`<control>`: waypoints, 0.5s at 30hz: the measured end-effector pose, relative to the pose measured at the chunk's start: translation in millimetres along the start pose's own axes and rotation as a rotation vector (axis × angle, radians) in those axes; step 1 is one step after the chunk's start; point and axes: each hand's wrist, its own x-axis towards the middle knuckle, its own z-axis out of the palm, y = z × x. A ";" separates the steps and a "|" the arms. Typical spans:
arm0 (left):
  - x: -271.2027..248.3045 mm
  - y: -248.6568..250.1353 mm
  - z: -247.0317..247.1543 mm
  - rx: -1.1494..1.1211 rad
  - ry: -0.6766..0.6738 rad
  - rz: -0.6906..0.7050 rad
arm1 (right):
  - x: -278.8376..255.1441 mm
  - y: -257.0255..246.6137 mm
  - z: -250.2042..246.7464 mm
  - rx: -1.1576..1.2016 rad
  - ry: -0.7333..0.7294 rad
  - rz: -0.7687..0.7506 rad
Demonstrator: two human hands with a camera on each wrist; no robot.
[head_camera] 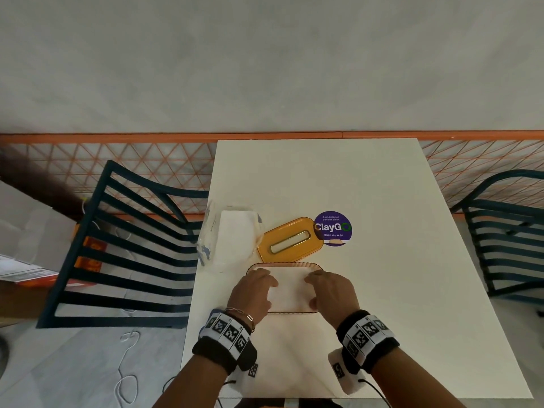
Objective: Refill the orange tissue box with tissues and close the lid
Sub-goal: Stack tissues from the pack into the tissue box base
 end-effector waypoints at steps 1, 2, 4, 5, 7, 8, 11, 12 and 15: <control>1.6 -0.8 1.4 -0.003 -0.001 0.004 | 0.8 -0.1 -0.7 -0.002 -0.008 0.002; 2.5 -1.2 1.8 -0.011 -0.004 0.006 | 1.4 0.3 -1.9 0.001 -0.010 0.005; 3.1 -1.9 -1.2 -0.062 0.010 -0.002 | 1.8 2.4 -4.6 0.031 0.012 0.010; 3.6 -2.3 -5.8 -0.121 0.037 -0.029 | 1.3 4.1 -6.0 0.059 0.036 0.020; 6.7 -6.6 -21.3 -0.255 0.151 -0.108 | -1.4 6.8 -8.4 0.131 0.102 0.049; 10.7 -11.9 -29.5 -0.290 0.222 -0.148 | -3.0 7.8 -8.5 0.167 0.135 0.069; 31.5 -38.5 -49.1 -0.293 0.399 -0.274 | -6.3 10.8 -4.5 0.279 0.217 0.133; 40.5 -47.8 -53.3 -0.289 0.428 -0.310 | -6.3 11.8 -3.1 0.318 0.230 0.155; 65.0 -68.9 -57.3 -0.276 0.347 -0.448 | -3.9 14.6 -0.8 0.455 0.221 0.214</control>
